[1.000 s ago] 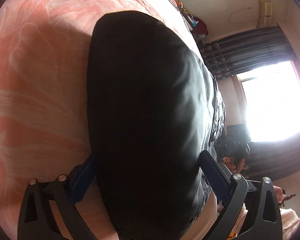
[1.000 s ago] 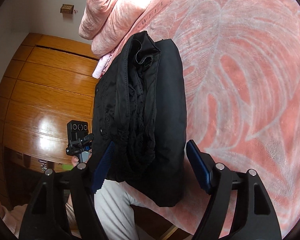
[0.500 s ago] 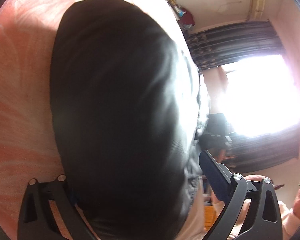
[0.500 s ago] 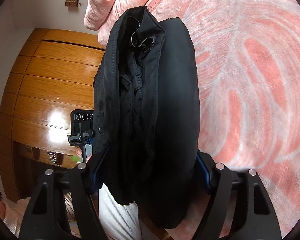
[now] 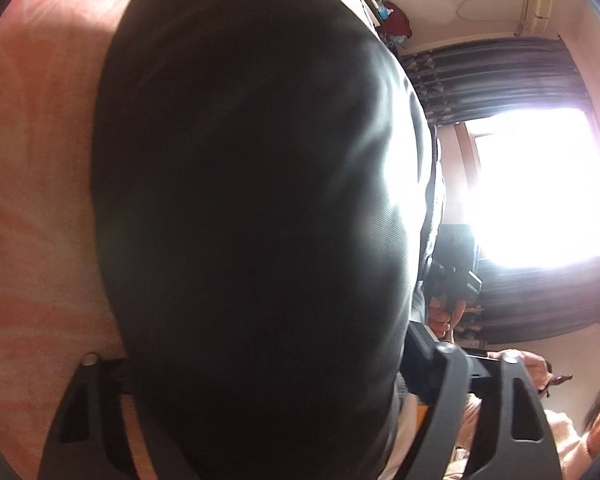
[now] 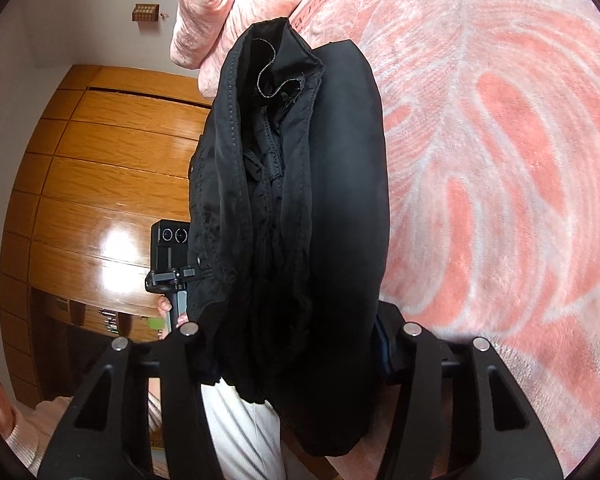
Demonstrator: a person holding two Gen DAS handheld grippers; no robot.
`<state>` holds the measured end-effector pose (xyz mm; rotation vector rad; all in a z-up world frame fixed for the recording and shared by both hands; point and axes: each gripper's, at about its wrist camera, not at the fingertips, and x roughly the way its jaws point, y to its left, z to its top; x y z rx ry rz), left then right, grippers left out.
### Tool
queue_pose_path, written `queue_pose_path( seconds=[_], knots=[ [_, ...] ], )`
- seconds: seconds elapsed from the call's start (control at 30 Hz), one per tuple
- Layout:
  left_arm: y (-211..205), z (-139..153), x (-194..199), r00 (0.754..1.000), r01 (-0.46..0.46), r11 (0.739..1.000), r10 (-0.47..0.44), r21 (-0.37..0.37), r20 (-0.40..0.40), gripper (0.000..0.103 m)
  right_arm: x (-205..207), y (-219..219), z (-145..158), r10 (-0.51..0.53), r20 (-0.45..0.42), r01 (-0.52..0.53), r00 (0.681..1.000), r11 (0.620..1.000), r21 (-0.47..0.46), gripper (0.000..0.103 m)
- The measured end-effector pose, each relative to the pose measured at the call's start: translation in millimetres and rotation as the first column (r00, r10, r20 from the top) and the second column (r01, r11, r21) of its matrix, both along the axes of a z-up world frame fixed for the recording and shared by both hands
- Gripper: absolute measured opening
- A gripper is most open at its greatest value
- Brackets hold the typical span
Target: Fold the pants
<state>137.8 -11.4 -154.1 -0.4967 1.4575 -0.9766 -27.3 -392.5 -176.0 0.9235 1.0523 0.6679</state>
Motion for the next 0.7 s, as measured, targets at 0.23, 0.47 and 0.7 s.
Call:
queue_pose_path(
  seconds=[0.23,0.47,0.7],
  knots=[
    [6.0,23.8,-7.8,0.996,-0.057,0.997,0.06,-0.043,0.06,0.044,-5.2,7.4,28.6,-0.016,0.067,0.019,0.998,0.998,-0.054,0.041],
    [4.7,43.4,4.1,0.986,-0.082,0.988,0.099,-0.132,0.131,0.042,13.1,4.0,77.1,-0.022,0.168,0.041,0.986,0.993,-0.112,0.04],
    [-25.2,79.5,60.9,0.956,-0.109,0.983,0.145,-0.151,0.254,0.042,84.0,-13.9,111.6,-0.031,0.241,0.07,0.97,0.986,-0.153,0.04]
  ],
)
